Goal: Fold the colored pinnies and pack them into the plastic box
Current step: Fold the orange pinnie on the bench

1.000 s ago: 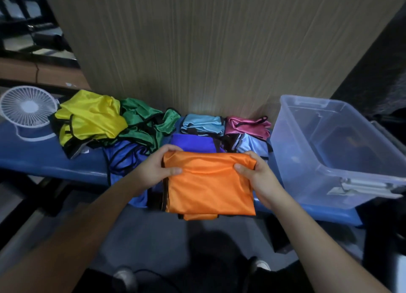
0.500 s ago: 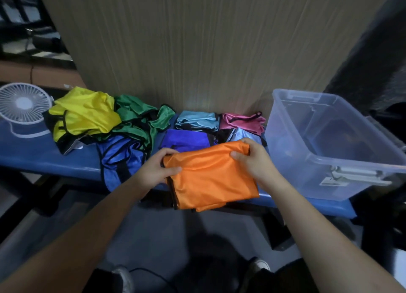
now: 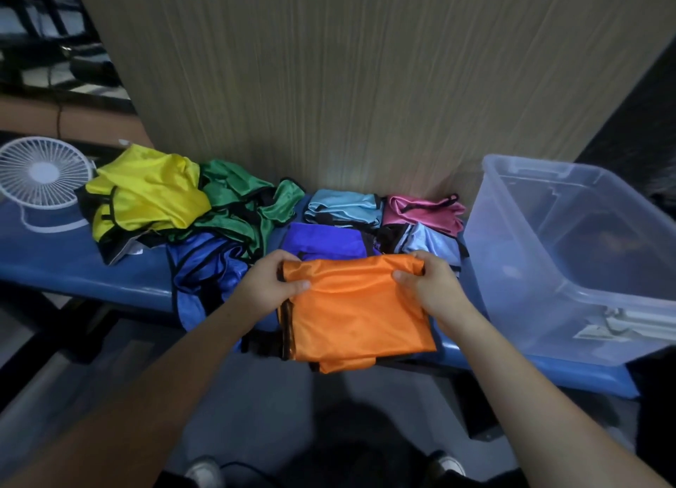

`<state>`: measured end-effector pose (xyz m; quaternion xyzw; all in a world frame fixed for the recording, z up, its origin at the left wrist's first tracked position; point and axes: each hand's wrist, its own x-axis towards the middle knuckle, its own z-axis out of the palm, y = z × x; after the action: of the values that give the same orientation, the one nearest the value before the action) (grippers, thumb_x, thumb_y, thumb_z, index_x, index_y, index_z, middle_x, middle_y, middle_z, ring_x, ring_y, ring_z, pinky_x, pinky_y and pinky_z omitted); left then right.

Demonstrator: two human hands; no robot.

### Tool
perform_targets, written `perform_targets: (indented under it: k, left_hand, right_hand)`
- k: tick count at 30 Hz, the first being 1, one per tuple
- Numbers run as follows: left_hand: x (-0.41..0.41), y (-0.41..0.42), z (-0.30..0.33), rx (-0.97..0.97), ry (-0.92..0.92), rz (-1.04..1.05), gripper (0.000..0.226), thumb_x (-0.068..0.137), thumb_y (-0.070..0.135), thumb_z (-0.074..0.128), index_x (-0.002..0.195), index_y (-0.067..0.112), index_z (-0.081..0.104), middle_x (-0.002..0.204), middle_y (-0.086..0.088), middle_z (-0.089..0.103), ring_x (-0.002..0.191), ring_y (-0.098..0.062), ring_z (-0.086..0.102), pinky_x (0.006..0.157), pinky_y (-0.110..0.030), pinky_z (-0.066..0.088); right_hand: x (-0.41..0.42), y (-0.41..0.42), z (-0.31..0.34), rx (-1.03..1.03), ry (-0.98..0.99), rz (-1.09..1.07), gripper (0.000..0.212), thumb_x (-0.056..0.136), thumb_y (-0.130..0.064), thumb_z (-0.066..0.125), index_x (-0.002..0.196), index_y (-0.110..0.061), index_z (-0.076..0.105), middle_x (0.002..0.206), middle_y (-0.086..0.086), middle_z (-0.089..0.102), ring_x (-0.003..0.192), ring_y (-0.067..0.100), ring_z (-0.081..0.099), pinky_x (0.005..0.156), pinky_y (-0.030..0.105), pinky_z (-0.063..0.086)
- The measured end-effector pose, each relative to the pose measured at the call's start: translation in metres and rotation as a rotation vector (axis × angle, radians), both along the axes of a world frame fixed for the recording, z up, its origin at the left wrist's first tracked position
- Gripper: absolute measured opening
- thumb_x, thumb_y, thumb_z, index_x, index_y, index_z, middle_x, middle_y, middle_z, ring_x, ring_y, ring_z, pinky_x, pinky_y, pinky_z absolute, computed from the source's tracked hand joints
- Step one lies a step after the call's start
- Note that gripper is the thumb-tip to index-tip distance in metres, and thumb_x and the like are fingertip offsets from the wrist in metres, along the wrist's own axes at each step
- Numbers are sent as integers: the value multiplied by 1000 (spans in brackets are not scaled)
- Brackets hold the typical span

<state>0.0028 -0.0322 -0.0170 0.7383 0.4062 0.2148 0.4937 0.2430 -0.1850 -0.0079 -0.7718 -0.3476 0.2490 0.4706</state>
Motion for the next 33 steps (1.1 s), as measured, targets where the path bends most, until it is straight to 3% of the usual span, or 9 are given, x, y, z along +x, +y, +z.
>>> perform_targets:
  k: [3,7,10,13,16,19,24,27,33]
  left_hand:
    - [3,-7,7,117,140,-43,40,77,21,84,109,22,60,107,5,64,96,-14,64,86,-34,53]
    - [1,-19,10,307,272,-112,63,65,47,85,119,26,60,115,8,52,110,-9,49,99,-30,42]
    - [7,-30,15,390,154,-187,72,58,70,67,120,35,63,116,13,54,113,-7,46,101,-28,37]
    - [21,-42,20,286,20,-326,53,72,49,81,120,32,65,115,16,63,112,-4,57,100,-26,42]
    - [32,-51,19,194,41,-356,30,73,46,78,95,28,68,88,12,71,86,-5,67,85,-37,54]
    - [34,-51,17,184,76,-340,17,78,36,82,81,28,67,74,16,69,74,-1,65,75,-37,52]
    - [27,-43,16,109,45,-293,21,77,29,84,90,16,74,84,2,76,81,-16,73,82,-45,58]
    - [18,-35,21,21,-47,-232,27,78,27,85,101,18,75,93,5,78,88,-12,74,83,-36,58]
    - [16,-32,31,-128,-252,-114,22,83,12,79,103,18,73,94,6,78,87,-10,74,71,-19,56]
  right_hand:
    - [-2,-3,10,48,-104,56,12,90,-14,70,97,-22,63,88,1,66,84,19,65,80,39,55]
    - [-11,-1,27,131,-270,191,24,88,-6,70,93,-27,61,87,-6,65,84,7,59,77,21,43]
    - [-23,-2,32,154,-308,344,22,87,-2,70,97,-20,64,89,-4,66,83,6,60,78,17,44]
    - [-36,-1,30,140,-325,495,24,85,0,70,96,-21,65,86,-5,66,80,4,60,78,20,46]
    - [-44,4,25,85,-350,548,26,84,-4,72,94,-27,64,83,-8,67,80,8,63,79,26,49]
    - [-49,7,24,41,-372,518,29,86,-10,73,93,-34,58,79,-12,63,75,0,57,74,21,45]
    - [-44,1,22,30,-226,493,33,83,-15,79,93,-34,55,83,-9,66,77,3,59,80,28,48]
    - [-32,-10,24,-35,-47,477,33,75,-25,86,98,-24,63,90,-1,73,82,10,65,83,37,54]
    - [-20,-25,27,-56,311,388,36,80,-11,82,114,-8,70,109,6,76,104,26,71,99,49,54]
